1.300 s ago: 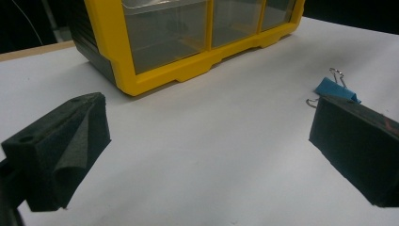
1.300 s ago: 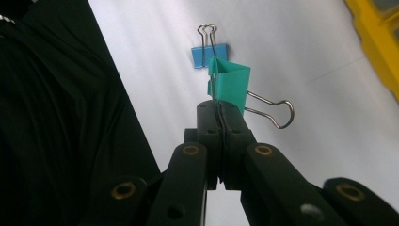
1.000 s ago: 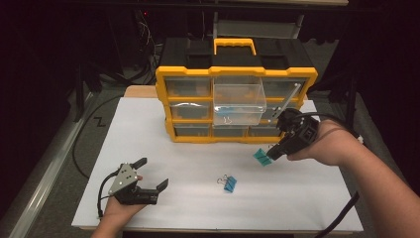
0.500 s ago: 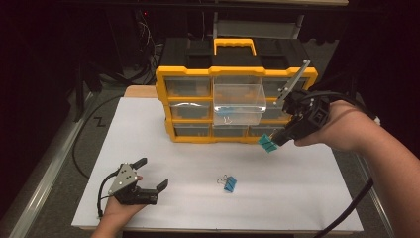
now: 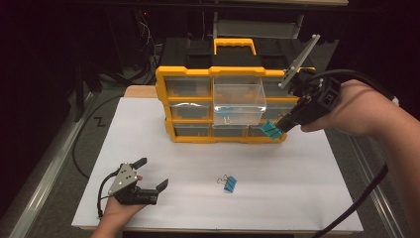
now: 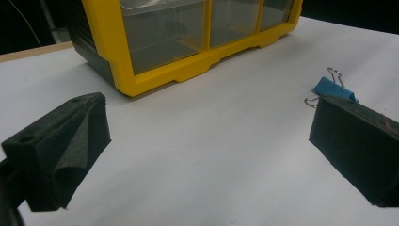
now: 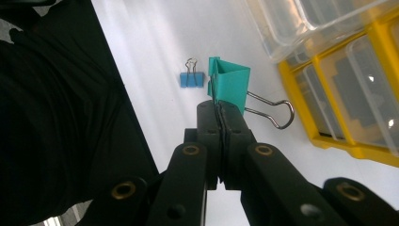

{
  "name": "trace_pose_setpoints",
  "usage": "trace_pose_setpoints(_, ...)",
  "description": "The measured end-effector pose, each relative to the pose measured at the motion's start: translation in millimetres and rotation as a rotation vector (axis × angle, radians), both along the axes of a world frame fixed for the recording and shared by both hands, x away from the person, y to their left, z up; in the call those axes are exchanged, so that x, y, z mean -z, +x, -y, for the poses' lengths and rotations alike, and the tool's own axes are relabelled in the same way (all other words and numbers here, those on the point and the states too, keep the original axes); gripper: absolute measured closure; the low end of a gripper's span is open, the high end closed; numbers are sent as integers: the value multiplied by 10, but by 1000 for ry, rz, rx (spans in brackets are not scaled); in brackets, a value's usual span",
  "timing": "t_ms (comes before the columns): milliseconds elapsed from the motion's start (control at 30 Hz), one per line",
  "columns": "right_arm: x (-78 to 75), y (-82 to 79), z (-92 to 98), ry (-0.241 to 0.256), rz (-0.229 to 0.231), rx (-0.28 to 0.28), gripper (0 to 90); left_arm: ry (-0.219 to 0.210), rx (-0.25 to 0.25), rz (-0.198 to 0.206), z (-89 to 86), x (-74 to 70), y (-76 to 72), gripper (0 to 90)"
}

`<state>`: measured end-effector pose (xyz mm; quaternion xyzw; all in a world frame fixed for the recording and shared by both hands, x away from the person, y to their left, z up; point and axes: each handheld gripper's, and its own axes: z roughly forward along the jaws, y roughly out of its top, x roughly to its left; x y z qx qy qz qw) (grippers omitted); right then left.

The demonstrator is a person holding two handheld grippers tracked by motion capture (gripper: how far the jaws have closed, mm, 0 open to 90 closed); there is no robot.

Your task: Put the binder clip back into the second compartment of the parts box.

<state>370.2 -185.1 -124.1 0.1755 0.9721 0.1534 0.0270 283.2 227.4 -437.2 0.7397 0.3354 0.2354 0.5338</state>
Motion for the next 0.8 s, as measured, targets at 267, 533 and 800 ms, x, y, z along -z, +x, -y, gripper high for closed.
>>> trace_pose_setpoints(267, -248, 2, -32, 0, 28, 1, 900, -1, 0, -1, -3, 0, 1, 3)
trace_pose_setpoints(533, -426, 47, -156, -3, 49, -5, 900, 0, 0, -4, -7, 1, 1, 3)
trace_pose_setpoints(800, -531, 144, -348, -11, 65, -15, 900, -4, 1, -2, -8, 0, -1, 3)
